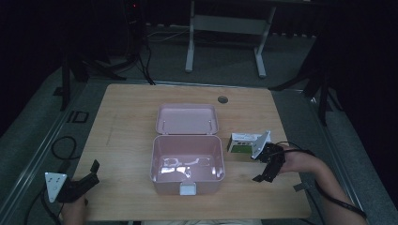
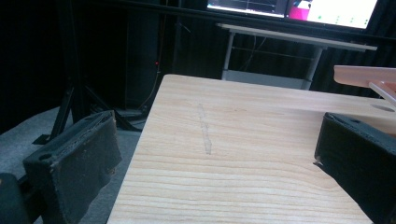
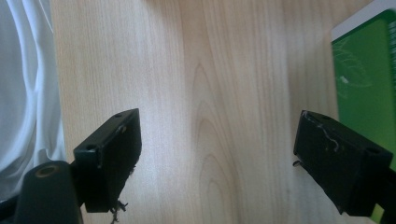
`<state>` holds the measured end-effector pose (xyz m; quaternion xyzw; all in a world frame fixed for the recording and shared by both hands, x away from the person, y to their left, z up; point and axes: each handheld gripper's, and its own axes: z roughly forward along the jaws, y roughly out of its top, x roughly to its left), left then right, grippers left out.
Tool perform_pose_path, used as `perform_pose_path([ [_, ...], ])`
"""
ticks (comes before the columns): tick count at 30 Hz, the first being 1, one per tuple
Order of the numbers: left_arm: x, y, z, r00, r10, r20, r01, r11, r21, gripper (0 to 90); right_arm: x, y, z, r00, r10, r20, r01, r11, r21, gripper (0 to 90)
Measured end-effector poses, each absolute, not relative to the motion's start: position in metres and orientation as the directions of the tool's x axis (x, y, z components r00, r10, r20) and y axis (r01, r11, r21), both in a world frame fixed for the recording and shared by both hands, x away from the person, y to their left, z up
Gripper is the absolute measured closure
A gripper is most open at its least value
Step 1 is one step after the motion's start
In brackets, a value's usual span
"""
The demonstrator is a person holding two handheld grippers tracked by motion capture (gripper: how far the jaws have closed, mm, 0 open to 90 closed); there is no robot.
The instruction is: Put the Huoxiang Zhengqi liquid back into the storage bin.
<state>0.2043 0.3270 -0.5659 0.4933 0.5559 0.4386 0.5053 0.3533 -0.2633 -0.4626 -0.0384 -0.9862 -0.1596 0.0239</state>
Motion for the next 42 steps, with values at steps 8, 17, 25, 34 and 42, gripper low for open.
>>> perform_pose_path([
  [8, 0.204, 0.327, -0.566, -0.001, 0.992, -0.129, 0.106, 0.129, 0.986, 0.2, 0.369, -0.266, -0.437, -0.997, 0.076, 0.022, 0.079, 0.938, 0.338, 15.8],
  [17, 0.204, 0.327, -0.566, 0.0, 0.992, -0.13, 0.105, 0.129, 0.986, 0.2, 0.388, -0.269, -0.421, -0.996, 0.09, -0.016, 0.08, 0.938, 0.337, 17.2],
  [25, 0.204, 0.327, -0.566, 0.0, 0.992, -0.128, 0.109, 0.127, 0.986, 0.2, 0.407, -0.269, -0.418, -0.994, 0.111, -0.024, 0.097, 0.94, 0.327, 20.4],
  [34, 0.205, 0.327, -0.566, 0.002, 0.992, -0.127, 0.111, 0.126, 0.986, 0.2, 0.432, -0.263, -0.415, -0.992, 0.12, -0.028, 0.106, 0.951, 0.292, 25.2],
  [42, 0.205, 0.327, -0.566, 0.004, 0.992, -0.127, 0.11, 0.125, 0.986, 0.2, 0.446, -0.254, -0.424, -0.993, 0.113, -0.028, 0.102, 0.961, 0.258, 29.5],
])
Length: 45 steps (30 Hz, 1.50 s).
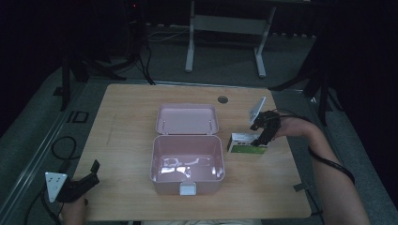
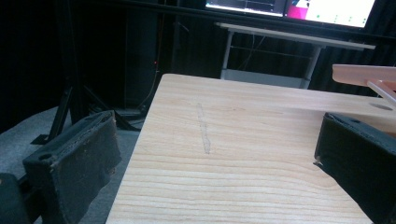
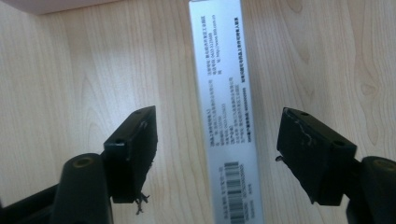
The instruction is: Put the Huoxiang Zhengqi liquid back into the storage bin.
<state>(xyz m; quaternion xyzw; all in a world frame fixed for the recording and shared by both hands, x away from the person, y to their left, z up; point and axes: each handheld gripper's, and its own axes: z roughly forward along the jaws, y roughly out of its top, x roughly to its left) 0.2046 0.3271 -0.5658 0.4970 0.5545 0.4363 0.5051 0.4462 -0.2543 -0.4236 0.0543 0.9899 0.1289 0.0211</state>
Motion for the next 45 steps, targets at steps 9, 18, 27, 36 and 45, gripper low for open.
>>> perform_pose_path([
  [9, 0.205, 0.327, -0.566, 0.005, 0.992, -0.123, 0.112, 0.122, 0.986, 0.2, 0.456, -0.245, -0.44, -0.996, 0.089, -0.024, 0.083, 0.979, 0.186, 35.8],
  [18, 0.205, 0.327, -0.566, 0.007, 0.992, -0.124, 0.111, 0.122, 0.986, 0.2, 0.46, -0.238, -0.454, -0.997, 0.074, -0.008, 0.072, 0.986, 0.147, 41.9],
  [27, 0.205, 0.327, -0.566, 0.008, 0.992, -0.124, 0.11, 0.123, 0.986, 0.2, 0.46, -0.236, -0.464, -0.998, 0.056, -0.017, 0.054, 0.993, 0.109, 53.9],
  [36, 0.205, 0.327, -0.566, 0.009, 0.992, -0.125, 0.11, 0.124, 0.986, 0.2, 0.455, -0.232, -0.463, -1.0, 0.028, -0.012, 0.027, 0.997, 0.072, 61.6],
  [45, 0.205, 0.327, -0.566, 0.01, 0.992, -0.124, 0.11, 0.122, 0.986, 0.2, 0.441, -0.231, -0.461, -1.0, 0.03, 0.007, 0.031, 0.998, 0.061, 61.5],
])
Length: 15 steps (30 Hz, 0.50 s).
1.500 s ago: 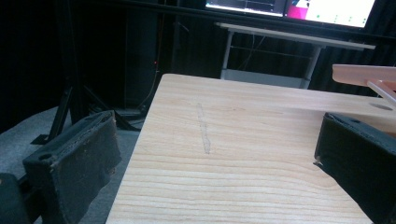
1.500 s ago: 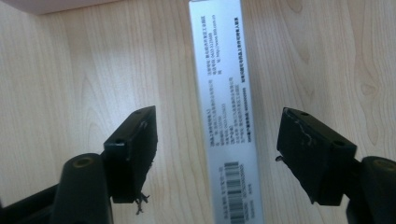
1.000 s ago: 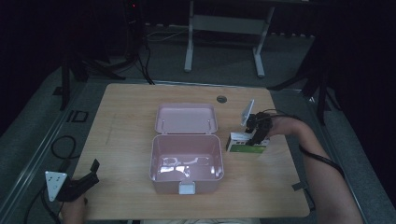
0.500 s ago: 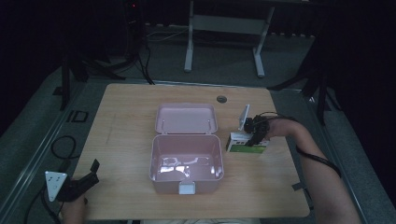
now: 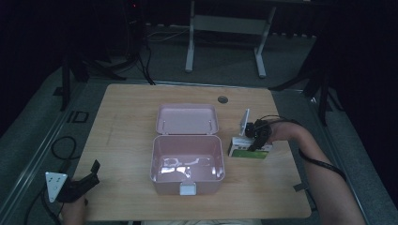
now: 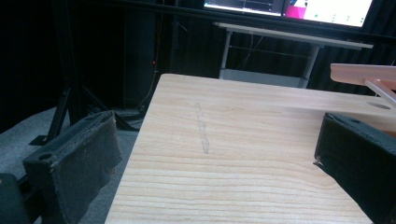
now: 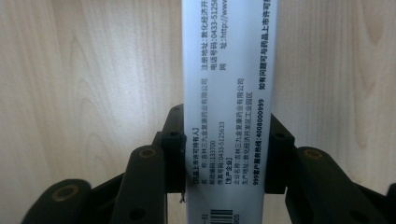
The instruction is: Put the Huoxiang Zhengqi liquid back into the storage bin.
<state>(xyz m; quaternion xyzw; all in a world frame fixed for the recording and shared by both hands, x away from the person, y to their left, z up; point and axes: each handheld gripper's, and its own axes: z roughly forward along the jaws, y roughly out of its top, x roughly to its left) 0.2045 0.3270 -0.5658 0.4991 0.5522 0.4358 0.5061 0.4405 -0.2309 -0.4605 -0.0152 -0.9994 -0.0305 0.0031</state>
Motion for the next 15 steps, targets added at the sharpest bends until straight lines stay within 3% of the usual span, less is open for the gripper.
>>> perform_pose_path([
  [15, 0.205, 0.327, -0.566, 0.01, 0.992, -0.122, 0.111, 0.121, 0.986, 0.2, 0.408, -0.235, -0.456, -0.994, 0.096, 0.042, 0.099, 0.993, 0.069, 61.7],
])
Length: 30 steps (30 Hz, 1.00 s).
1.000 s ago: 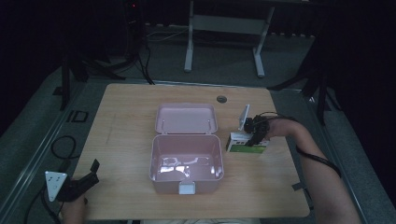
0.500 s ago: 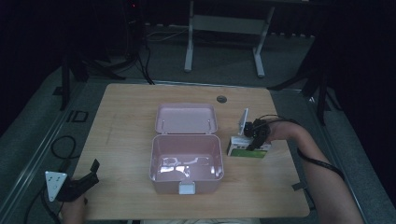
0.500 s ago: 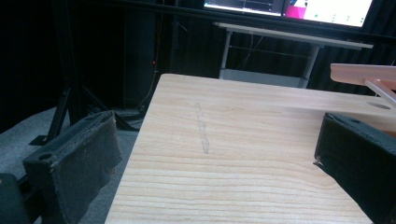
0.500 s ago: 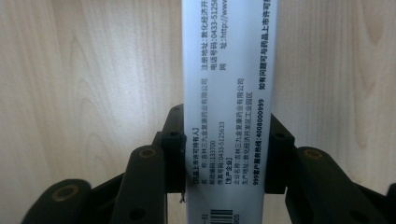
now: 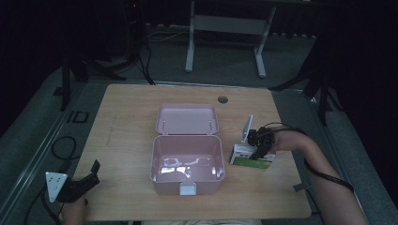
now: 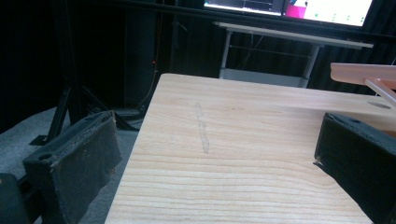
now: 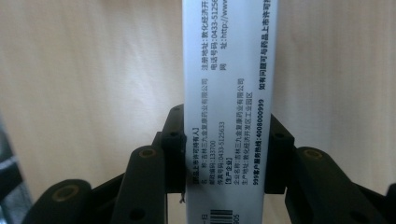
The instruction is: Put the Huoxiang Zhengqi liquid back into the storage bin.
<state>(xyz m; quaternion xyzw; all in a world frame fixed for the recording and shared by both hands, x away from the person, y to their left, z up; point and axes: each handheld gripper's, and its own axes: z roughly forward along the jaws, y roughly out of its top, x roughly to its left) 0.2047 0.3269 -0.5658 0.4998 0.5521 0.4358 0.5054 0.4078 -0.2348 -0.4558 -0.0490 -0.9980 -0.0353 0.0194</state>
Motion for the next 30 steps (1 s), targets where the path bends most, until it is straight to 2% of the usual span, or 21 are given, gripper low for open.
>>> perform_pose_path([
  [14, 0.204, 0.327, -0.566, 0.014, 0.993, -0.118, 0.111, 0.115, 0.987, 0.2, 0.371, -0.231, -0.441, -0.992, 0.099, 0.074, 0.102, 0.994, 0.039, 61.8],
  [30, 0.204, 0.327, -0.566, 0.013, 0.993, -0.118, 0.11, 0.116, 0.987, 0.2, 0.357, -0.211, -0.376, -0.997, 0.067, 0.026, 0.068, 0.997, 0.037, 61.8],
])
